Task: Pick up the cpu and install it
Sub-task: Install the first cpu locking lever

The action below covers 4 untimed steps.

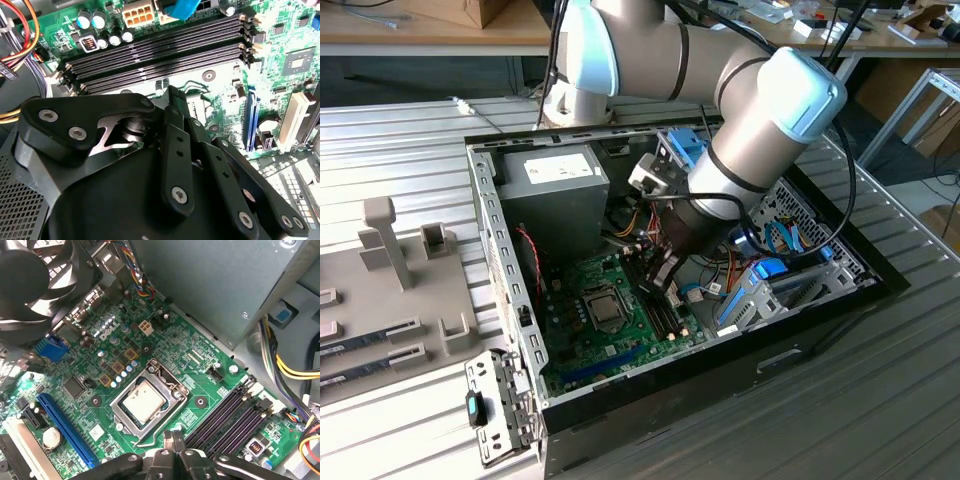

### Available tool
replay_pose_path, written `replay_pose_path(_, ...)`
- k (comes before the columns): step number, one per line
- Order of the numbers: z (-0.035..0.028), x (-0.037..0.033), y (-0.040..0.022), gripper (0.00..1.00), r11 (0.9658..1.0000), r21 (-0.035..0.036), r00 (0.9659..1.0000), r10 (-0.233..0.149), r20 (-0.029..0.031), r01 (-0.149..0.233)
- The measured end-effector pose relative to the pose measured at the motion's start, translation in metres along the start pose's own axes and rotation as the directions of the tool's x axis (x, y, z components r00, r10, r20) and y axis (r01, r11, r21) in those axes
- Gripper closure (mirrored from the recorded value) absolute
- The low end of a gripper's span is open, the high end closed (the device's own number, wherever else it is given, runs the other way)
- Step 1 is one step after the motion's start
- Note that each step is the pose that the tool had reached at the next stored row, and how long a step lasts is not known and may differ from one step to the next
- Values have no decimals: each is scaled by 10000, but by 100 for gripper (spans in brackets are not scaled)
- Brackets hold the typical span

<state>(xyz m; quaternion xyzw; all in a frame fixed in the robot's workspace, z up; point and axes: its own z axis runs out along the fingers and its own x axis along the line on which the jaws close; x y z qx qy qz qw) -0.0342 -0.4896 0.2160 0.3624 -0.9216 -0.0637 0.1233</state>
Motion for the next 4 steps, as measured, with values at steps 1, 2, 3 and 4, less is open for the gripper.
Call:
replay_pose_path(1,-1,0,0,89,10000,1,10000,1,-2,-1)
replay_pose_path(2,0,0,0,89,10000,0,10000,0,-1,0)
replay_pose_path(3,-1,0,0,89,10000,0,10000,0,-1,0)
replay_pose_path(4,-1,0,0,89,10000,0,10000,1,-1,-1)
